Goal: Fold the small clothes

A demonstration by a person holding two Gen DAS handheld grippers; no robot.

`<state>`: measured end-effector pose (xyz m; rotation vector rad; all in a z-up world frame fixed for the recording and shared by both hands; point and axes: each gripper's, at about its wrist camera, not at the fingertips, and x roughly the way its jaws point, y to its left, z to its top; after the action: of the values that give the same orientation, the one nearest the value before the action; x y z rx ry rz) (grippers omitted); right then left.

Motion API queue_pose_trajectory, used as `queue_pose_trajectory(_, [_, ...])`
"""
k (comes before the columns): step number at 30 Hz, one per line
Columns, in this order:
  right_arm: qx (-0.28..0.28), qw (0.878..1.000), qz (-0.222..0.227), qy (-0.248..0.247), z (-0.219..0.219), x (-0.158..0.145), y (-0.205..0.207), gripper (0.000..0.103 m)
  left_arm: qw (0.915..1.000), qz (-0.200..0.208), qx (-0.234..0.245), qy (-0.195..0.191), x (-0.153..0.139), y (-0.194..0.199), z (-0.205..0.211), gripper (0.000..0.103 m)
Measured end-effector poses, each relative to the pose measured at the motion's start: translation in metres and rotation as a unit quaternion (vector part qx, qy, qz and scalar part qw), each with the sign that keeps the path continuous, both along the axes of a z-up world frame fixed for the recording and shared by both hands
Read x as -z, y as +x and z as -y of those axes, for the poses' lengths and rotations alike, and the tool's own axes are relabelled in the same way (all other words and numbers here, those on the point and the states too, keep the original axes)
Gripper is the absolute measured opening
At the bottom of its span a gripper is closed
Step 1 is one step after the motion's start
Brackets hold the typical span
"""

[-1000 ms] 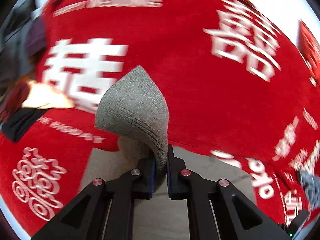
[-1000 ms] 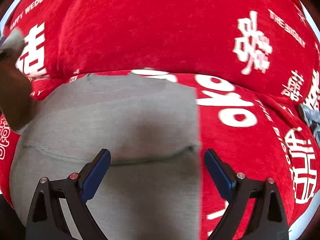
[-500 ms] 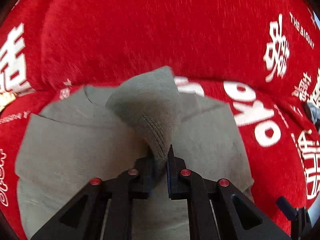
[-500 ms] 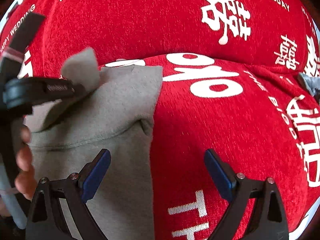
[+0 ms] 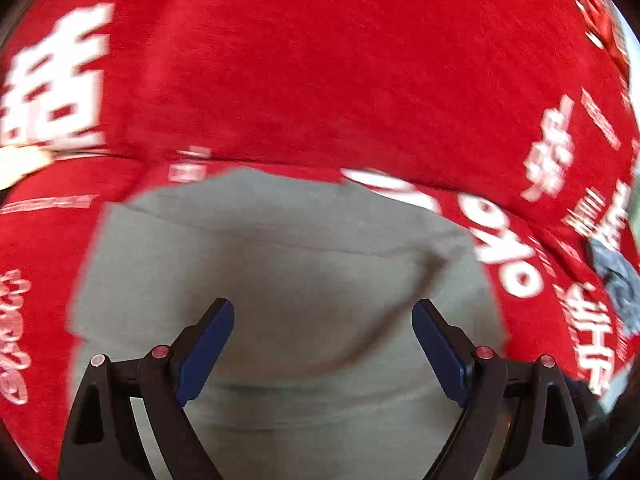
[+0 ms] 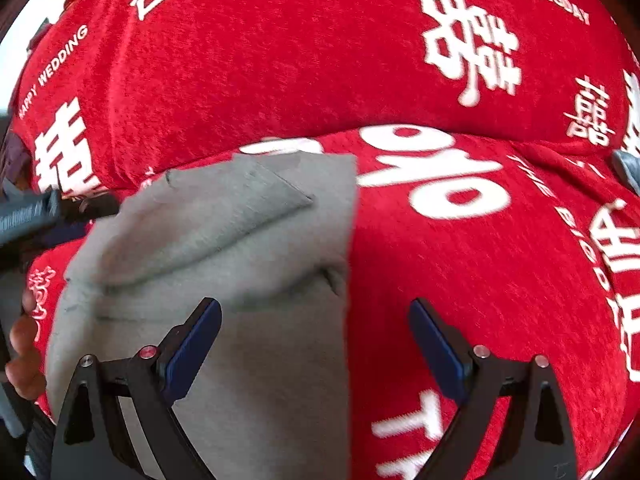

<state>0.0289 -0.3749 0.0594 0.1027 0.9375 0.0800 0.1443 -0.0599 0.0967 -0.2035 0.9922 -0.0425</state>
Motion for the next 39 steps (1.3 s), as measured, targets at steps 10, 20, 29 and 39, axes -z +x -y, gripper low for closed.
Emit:
queue_pose_trajectory(10, [0.027, 0.995, -0.07, 0.068, -0.055, 0.04, 0.096, 0.07, 0.991, -0.073, -0.109, 0.026, 0.059, -0.005, -0.079, 0.091])
queue_pose_trajectory(20, [0.052, 0.993, -0.053, 0.095, -0.008, 0.039, 0.083, 0.025, 0.9933, -0.058, -0.083, 0.055, 0.069, -0.017, -0.063, 0.096])
queue_pose_trajectory(29, [0.071, 0.995, -0.002, 0.065, -0.003, 0.001, 0.057, 0.071, 0.996, -0.033, -0.049, 0.066, 0.046, -0.023, -0.057, 0.096])
queue_pose_trajectory(39, [-0.037, 0.995, -0.044, -0.087, -0.059, 0.034, 0.051, 0.07, 0.9941, -0.052, 0.034, 0.089, 0.058, -0.04, -0.015, 0.096])
